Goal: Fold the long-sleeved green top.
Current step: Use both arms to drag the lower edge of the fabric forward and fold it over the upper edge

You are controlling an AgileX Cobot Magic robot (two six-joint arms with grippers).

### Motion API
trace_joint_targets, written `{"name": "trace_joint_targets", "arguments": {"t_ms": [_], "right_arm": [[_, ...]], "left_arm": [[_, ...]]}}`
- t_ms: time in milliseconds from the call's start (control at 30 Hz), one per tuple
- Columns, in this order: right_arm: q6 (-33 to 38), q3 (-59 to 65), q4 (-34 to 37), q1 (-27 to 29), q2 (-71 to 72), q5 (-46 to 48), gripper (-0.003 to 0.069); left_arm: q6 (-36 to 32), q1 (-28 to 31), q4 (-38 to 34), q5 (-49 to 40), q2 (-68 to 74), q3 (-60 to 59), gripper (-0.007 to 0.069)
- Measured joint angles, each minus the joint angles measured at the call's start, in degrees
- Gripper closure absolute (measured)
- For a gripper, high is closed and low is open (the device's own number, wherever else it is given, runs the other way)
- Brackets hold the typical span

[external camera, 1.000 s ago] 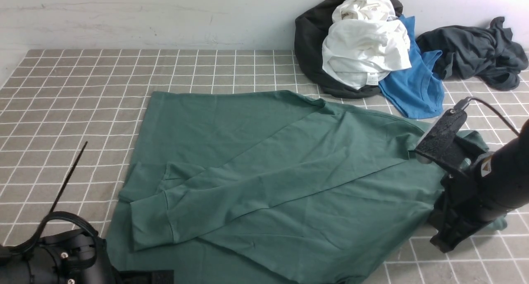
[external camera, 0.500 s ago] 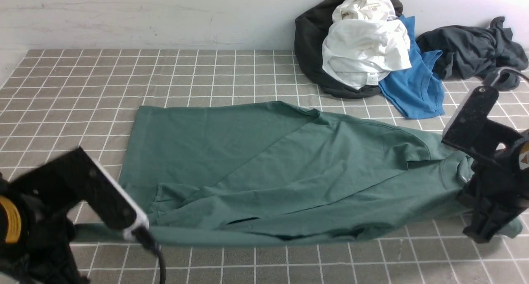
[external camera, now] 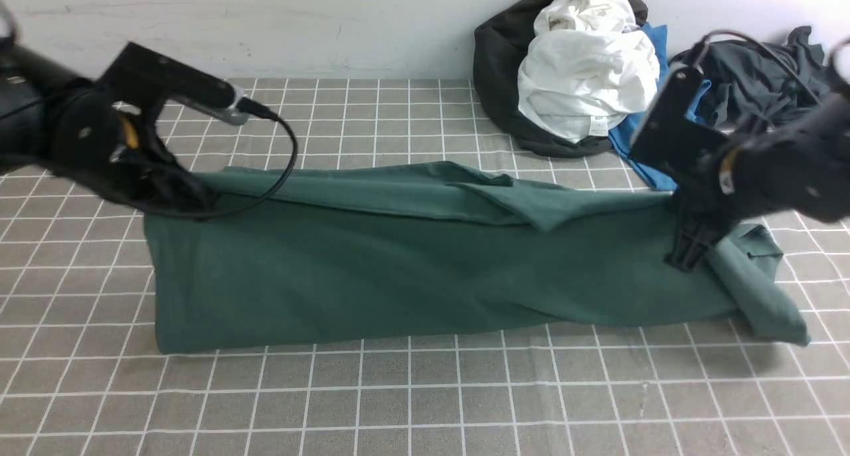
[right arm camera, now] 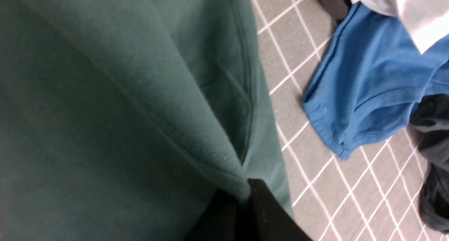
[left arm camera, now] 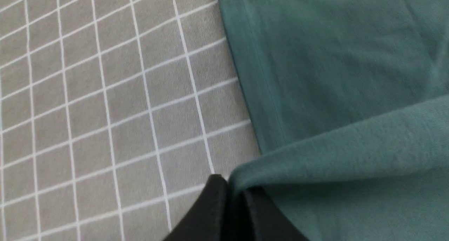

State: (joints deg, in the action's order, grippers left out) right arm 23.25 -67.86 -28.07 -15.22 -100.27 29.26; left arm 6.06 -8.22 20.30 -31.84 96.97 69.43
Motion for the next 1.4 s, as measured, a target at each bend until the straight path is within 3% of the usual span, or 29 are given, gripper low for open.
{"name": "trace_joint_targets", "arguments": {"t_ms": [300,367,567,667,733,833,1000,1100,1133,1233,1400], "right_arm": [[-0.53,-14.52,-1.56,1.86,-14.79,0.25,0.0628],[-2.43,-16.6,-1.51,1.93,-17.18,0.99,0.0592],[-17.23,-22.91,-1.46,1.97,-19.04,8.04,0.0427],[-23.25,-26.14,-0.81,1.39,-18.32,13.32,0.0397],[-24.97,-28.98,2.61,-0.17,-17.1,19.74,0.0406],[-21.2,-29.79,8.02,-1.82,-16.62,22.63,0.0443],[2.42,-29.73,35.33,-4.37,-20.54,22.63,0.0613],[13.42,-29.73,45.59,-4.44,-26.13,16.59,0.0661],[13.93,-29.73,45.59,-4.44,-26.5,15.92,0.0661],[18.18,-30.34,47.64,-4.32,-30.78,1.25,0.0671],[13.49,-35.15,47.71,-1.2,-35.38,-11.88,0.067]], "left_arm": [[0.41,0.04,1.31,-0.02,20.29,17.56,0.0579],[0.41,0.07,1.37,-0.25,23.6,20.75,0.0536],[2.58,0.07,1.37,-1.0,26.85,28.09,0.0296],[3.74,0.07,1.37,-1.0,24.54,29.1,0.0269],[3.99,0.01,1.32,-1.49,20.24,29.35,0.0307],[3.99,-0.17,0.82,-2.29,16.33,28.82,0.0372],[-0.18,-2.84,-2.68,-1.54,3.21,20.5,0.0592],[-2.07,-5.16,-3.7,0.01,-3.8,13.26,0.0626],[-2.13,-5.3,-3.7,0.01,-4.25,12.77,0.0626],[-2.49,-6.66,-3.91,0.1,-10.92,4.7,0.0632],[-2.56,-6.89,-3.93,-0.78,-19.59,-4.22,0.0632]]}}
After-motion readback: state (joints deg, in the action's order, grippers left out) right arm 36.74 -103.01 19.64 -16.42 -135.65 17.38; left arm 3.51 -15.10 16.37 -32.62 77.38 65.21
